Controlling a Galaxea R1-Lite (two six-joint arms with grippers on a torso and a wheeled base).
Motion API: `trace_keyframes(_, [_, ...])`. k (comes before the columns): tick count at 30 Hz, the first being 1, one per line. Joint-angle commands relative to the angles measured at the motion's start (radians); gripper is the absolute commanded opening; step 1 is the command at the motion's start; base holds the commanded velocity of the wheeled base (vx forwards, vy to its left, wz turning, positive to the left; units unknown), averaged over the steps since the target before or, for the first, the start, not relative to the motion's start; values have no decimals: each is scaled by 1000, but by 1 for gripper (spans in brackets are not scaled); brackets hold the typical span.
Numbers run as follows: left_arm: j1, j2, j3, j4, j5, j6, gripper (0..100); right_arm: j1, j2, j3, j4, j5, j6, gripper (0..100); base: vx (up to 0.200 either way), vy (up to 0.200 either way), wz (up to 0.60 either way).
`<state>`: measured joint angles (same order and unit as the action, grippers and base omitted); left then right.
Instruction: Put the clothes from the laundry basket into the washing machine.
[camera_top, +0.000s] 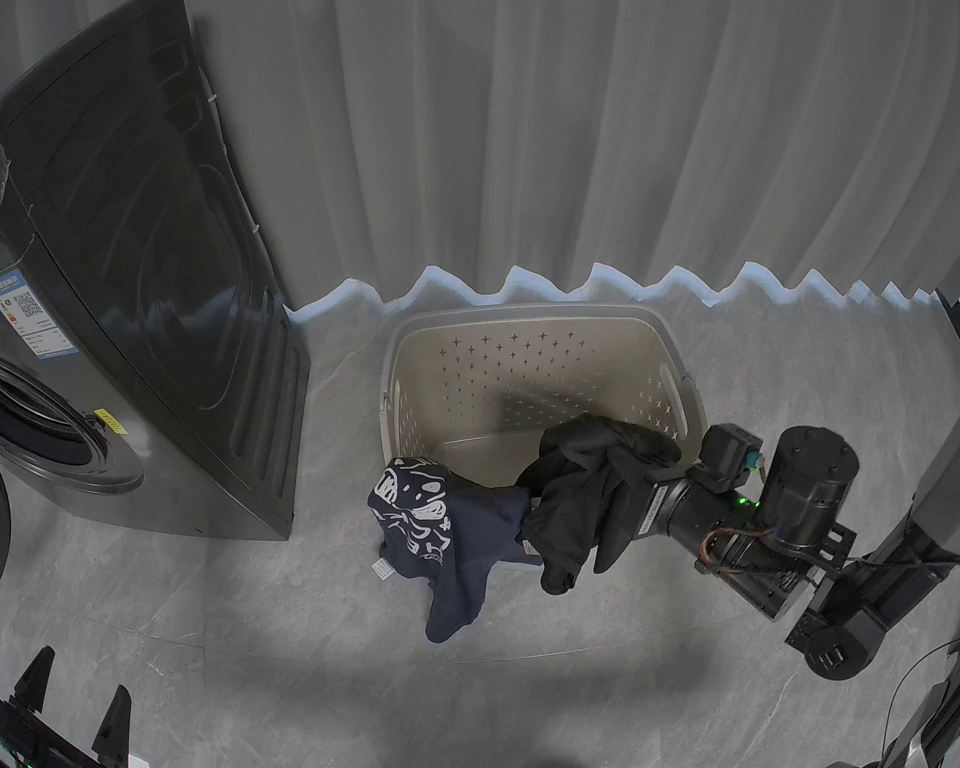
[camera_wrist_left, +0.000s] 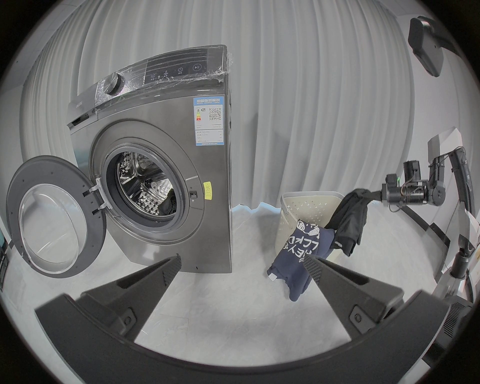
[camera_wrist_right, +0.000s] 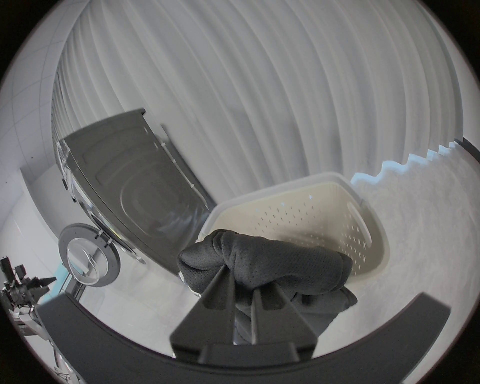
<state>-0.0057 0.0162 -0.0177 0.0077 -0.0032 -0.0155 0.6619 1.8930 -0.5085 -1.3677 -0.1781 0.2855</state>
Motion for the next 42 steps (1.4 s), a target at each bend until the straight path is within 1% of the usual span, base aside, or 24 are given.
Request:
trace_keyframes(1, [0, -13, 16, 0, -1, 5, 100, 10, -120, -18, -4, 5, -32, 0, 0, 0, 0])
trace_keyframes(3, [0, -12, 16, 0, -3, 8, 100, 7, -150, -16, -11, 8, -60, 0, 0, 0, 0])
trace_keyframes(7, [0, -12, 15, 2, -4, 6, 100, 10, -190, -18, -5, 11, -75, 0, 0, 0, 0])
trace_keyframes(10, [0, -12, 15, 2, -6, 6, 100, 8, -190, -4, -14, 11, -94, 0, -200, 0, 0])
trace_keyframes(16, [0, -12, 15, 2, -6, 8, 100, 12, -193, 4, -18, 11, -91, 0, -200, 0, 0])
trace_keyframes(22, [0, -12, 15, 2, -6, 6, 100, 24, -193, 5, -19, 12, -83, 0, 0, 0, 0])
trace_keyframes(32, [-2, -12, 15, 3, -6, -1, 100, 31, -189, 4, -42, 11, -80, 0, 0, 200, 0])
trace_keyframes(42, [-2, -12, 15, 3, -6, -1, 100, 31, -184, 4, -48, 11, -80, 0, 0, 200, 0])
